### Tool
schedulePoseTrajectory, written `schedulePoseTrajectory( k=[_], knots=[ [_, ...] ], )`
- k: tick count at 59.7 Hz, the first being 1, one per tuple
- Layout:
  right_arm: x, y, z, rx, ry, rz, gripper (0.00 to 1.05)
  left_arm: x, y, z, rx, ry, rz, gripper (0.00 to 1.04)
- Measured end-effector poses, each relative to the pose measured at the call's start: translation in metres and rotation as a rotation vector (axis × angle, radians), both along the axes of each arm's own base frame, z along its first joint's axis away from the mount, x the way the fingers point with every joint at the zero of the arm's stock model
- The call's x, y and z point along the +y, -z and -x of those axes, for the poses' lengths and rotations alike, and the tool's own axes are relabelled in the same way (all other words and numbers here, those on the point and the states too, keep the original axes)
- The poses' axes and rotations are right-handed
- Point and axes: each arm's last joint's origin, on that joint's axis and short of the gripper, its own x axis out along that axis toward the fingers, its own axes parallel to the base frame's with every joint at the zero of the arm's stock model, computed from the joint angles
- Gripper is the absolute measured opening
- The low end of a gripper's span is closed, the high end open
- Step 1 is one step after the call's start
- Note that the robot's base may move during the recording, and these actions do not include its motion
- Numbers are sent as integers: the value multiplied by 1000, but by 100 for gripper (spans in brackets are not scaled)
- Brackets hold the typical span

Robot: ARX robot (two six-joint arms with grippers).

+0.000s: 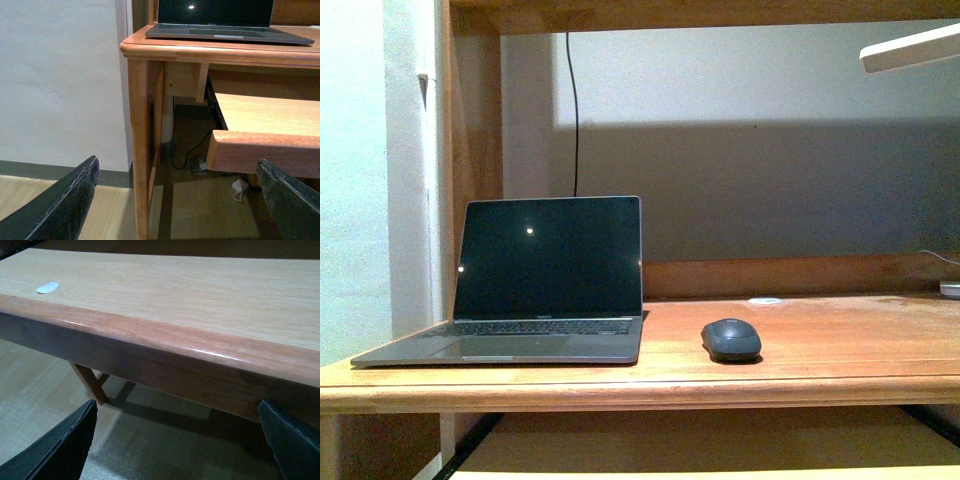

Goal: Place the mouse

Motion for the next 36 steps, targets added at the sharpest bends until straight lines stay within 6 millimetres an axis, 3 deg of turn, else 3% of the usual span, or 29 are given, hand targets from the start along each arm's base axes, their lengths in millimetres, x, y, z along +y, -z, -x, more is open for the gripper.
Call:
schedulePoseTrajectory(
  k=[11, 36],
  knots=[
    [28, -5, -26, -24, -6, 9, 97, 0, 0, 0, 0, 0, 0, 97],
    [103, -14, -107, -51, 24, 47, 97, 0, 0, 0, 0, 0, 0, 97]
  ],
)
